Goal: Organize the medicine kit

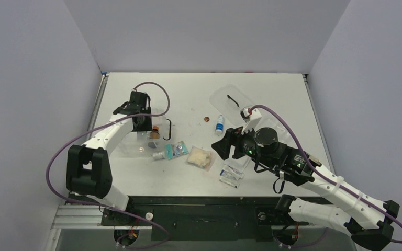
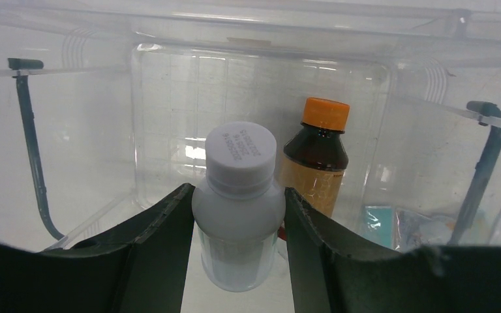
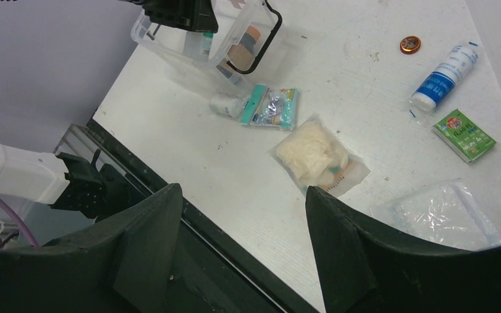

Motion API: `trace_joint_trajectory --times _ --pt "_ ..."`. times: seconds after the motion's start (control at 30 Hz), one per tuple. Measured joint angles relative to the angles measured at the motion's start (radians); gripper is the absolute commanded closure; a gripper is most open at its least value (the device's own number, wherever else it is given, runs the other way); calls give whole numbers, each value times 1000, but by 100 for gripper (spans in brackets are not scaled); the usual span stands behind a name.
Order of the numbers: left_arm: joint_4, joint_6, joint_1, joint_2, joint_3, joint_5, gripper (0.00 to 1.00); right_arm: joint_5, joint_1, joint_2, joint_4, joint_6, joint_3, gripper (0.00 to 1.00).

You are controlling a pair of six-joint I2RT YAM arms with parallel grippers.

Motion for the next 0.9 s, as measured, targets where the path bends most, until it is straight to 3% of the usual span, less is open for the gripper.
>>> trace_joint_trajectory --times 0.47,0.9 --pt "-2 -20 -2 172 8 18 100 0 6 1 1 0 -16 34" --pt "-12 -28 -16 199 29 95 69 2 8 3 1 0 -16 34"
